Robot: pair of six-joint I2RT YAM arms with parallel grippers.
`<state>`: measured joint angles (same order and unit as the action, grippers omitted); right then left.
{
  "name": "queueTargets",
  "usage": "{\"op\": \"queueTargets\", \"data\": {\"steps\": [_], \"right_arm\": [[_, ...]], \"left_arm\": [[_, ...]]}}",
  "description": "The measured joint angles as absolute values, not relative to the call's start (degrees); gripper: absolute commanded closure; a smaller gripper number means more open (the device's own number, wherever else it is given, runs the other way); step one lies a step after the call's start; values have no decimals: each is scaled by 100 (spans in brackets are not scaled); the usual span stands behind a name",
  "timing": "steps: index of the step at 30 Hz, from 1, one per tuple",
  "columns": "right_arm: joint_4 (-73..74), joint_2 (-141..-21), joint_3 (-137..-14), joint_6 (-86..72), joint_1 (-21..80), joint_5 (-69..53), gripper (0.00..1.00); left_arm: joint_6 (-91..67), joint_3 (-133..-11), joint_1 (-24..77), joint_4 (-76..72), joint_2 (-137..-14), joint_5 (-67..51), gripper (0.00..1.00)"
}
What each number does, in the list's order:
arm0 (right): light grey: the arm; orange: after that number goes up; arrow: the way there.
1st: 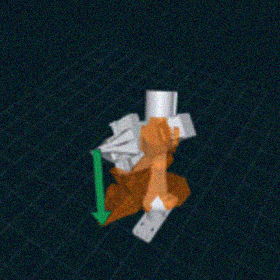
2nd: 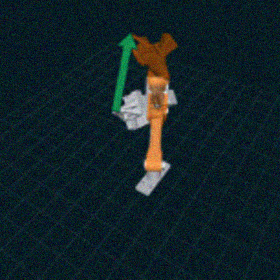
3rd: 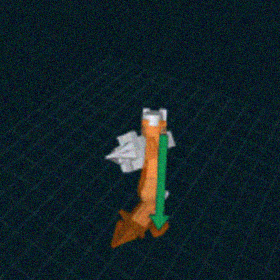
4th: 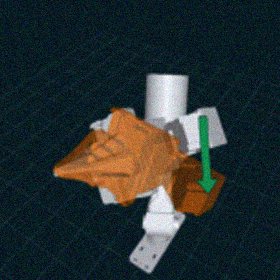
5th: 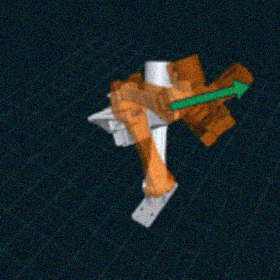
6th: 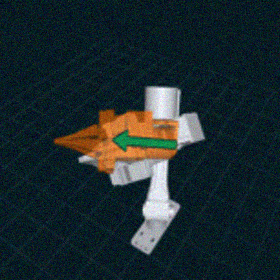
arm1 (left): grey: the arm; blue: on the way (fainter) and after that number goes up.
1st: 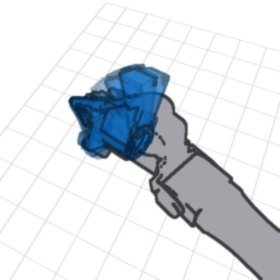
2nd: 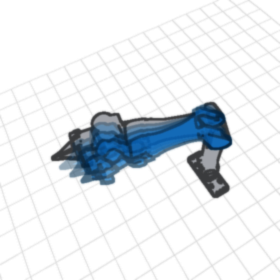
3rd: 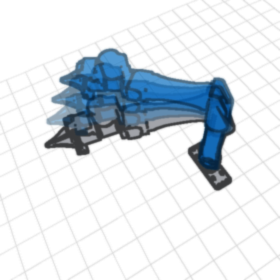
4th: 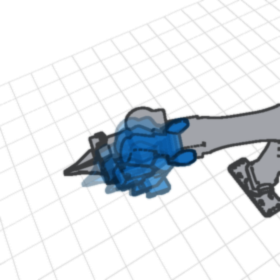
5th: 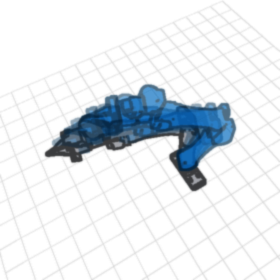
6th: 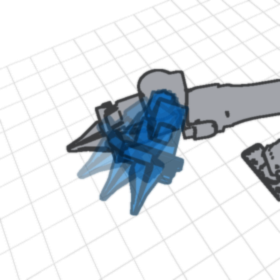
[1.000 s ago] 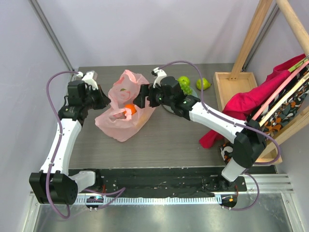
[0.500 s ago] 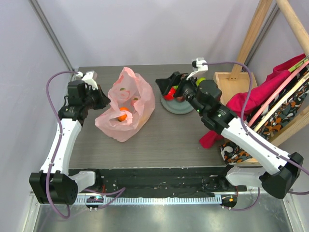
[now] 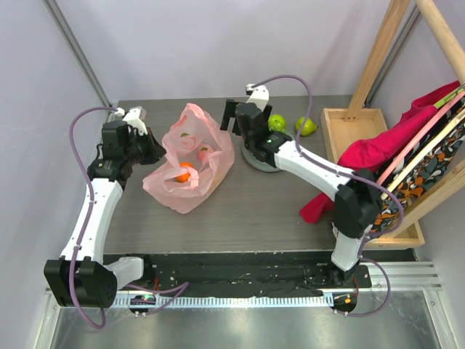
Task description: Place the fruits into the plastic bag
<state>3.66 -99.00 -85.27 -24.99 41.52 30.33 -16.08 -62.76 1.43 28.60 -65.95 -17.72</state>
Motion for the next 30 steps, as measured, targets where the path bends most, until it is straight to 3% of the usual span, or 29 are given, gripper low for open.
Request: {"op": "queueTargets", "data": {"steps": [7, 16, 30], "right_arm": [[318, -10936, -9251, -3328, 3503, 2606, 16], [71, -11146, -9126, -4372, 1909, 2580, 13], [504, -11087, -8108, -4934, 1061, 2971, 8]], "left_arm": [[-1608, -6276, 143, 2860, -6595, -1758, 100], [-1608, -6276, 143, 2860, -6593, -1758, 100], [-1612, -6276, 143, 2860, -6593, -1780, 100]]}}
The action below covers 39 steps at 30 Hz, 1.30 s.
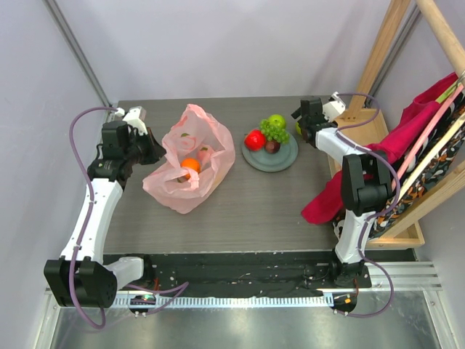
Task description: Place the fruits into the plastic bag
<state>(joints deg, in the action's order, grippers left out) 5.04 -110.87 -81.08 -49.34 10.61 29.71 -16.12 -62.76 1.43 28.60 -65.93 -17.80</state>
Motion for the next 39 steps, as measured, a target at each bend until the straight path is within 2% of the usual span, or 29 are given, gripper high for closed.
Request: {"op": "queueTargets", "data": {"steps": [12, 33, 35, 39], "right_arm": [[532, -11330, -8169, -5107, 784, 2792, 7], [832, -12543, -9299, -5172, 716, 2563, 7], [945, -12665, -9441, -5192, 701, 2580, 11], [1055, -12822, -9509, -5273, 655, 2585, 33]], "left_arm": [[-1614, -6276, 143, 2858, -6593, -1806, 100], [-1629, -6276, 143, 2858, -6593, -1868, 100], [-1629, -6276, 143, 2858, -6593, -1870, 100], [-1629, -6276, 141, 2858, -6593, -1872, 100]]}}
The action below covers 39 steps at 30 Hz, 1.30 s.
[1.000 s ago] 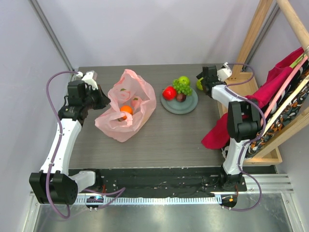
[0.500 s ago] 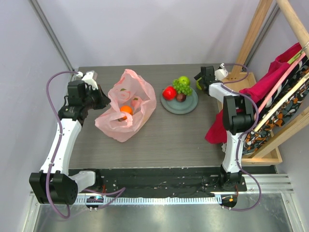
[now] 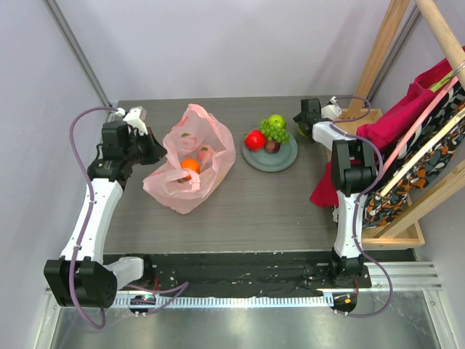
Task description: Place the fruits into the plastic bag
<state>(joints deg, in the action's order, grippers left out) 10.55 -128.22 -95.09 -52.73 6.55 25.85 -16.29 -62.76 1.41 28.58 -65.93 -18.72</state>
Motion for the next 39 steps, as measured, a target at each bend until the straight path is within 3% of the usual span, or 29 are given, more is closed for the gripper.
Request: {"op": "queueTargets", "data": {"steps": [5, 10, 17, 22, 28, 39], "right_arm": [[1074, -12827, -9515, -5317, 642, 2585, 49], [812, -12728, -9277, -5336, 639, 2556, 56], [117, -11710, -7828, -5406, 650, 2078, 69], [-611, -10648, -6882, -5446, 751, 1765, 70], [-2180, -9633, -6038, -5605, 899, 978, 79], [-4484, -9509, -5714, -5712, 1752, -856, 82]], "left_arm": [[-1629, -6276, 143, 2858, -6593, -1890, 100], [-1629, -6276, 141, 2858, -6593, -1907, 100], [-1629, -6276, 141, 2856, -6593, -1914, 100], [-1632, -6276, 141, 2851, -6593, -1959, 100], [-1634, -6276, 141, 2849, -6593, -2064, 100], [-1634, -6254, 141, 2768, -6523, -2128, 100]]}}
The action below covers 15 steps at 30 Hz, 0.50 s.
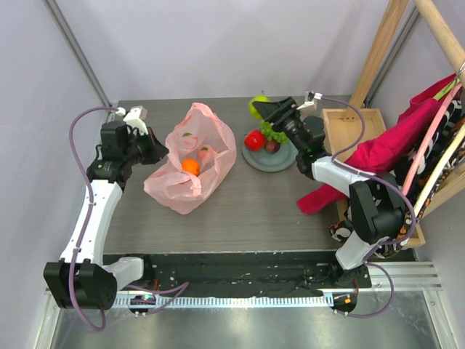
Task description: Place the fruits into the plastic bag
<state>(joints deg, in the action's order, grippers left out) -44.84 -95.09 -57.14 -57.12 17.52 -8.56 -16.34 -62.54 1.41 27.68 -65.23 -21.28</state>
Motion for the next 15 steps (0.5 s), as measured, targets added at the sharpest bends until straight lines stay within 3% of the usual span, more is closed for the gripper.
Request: {"op": "queueTargets", "data": {"steps": [9, 15], "right_arm": [[-6226, -9004, -5684, -5323, 3020, -2200, 84], [-6112, -8875, -5843, -4657, 3592, -2657, 86]], "left_arm": [[-1634, -6241, 141, 2746, -6517, -2213, 100], [-1636, -6230, 141, 2724, -6508, -2226, 100]]}}
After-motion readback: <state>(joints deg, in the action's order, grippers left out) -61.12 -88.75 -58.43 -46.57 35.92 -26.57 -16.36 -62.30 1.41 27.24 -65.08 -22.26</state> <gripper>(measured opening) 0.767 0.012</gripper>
